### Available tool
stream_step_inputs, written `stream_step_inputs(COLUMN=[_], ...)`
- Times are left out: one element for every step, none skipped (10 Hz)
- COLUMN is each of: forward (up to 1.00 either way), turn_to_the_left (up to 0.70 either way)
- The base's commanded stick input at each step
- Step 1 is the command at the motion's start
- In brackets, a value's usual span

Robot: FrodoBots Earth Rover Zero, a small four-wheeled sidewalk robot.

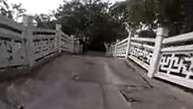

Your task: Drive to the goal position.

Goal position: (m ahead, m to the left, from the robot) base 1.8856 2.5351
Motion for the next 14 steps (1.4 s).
stream_step_inputs(forward=[0.70,0.70,0.70,0.70,0.70,0.70,0.70,0.70,0.70,0.70,0.70,0.70,0.70,0.70], turn_to_the_left=[0.00,0.00,0.00,0.00,0.00,0.00,0.00,0.00,0.00,0.00,0.00,0.00,0.00,0.00])
